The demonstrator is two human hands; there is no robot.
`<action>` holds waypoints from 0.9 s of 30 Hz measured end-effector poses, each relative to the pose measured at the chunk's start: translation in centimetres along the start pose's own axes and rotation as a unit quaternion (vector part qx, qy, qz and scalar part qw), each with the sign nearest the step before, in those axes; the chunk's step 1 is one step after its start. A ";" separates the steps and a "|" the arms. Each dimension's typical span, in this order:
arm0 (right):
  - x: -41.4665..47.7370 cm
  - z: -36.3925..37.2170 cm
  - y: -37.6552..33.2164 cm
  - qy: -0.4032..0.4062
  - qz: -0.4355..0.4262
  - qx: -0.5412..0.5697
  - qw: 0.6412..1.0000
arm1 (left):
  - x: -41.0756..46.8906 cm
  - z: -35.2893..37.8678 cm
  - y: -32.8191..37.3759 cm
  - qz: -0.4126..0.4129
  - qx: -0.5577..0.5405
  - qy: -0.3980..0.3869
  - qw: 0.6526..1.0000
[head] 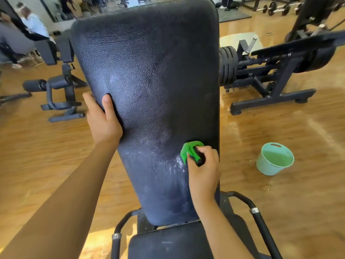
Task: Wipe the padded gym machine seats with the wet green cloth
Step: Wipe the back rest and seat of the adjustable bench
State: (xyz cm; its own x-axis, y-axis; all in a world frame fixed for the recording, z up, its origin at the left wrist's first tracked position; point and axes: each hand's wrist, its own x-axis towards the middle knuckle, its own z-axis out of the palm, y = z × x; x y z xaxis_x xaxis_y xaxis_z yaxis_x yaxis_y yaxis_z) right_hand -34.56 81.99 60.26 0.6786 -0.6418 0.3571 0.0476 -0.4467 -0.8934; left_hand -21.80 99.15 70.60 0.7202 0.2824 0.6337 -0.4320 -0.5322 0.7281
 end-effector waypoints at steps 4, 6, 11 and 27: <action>-3.5 3.5 -2.0 -0.076 -0.055 -0.042 0.995 | 0.2 -0.3 -0.1 0.003 -0.007 -0.010 1.000; -4.9 4.6 -2.3 -0.119 -0.093 -0.079 0.985 | 0.1 -0.3 -0.1 0.002 -0.014 -0.011 1.000; -3.9 3.9 -2.5 -0.131 -0.092 -0.133 0.978 | 0.5 -0.5 -0.5 0.009 -0.065 -0.035 0.997; -5.5 6.3 -4.2 0.011 0.036 -0.031 0.999 | 0.6 -0.6 -0.4 -0.017 -0.102 -0.044 0.994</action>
State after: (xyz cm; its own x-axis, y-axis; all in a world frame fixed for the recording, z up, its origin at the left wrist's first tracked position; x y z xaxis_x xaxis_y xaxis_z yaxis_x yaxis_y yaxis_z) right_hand -33.91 91.31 60.31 0.6621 -0.6875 0.2984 -0.0472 -0.4356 -0.8989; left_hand -21.53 100.01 70.84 0.7771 0.2214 0.5891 -0.5009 -0.3490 0.7920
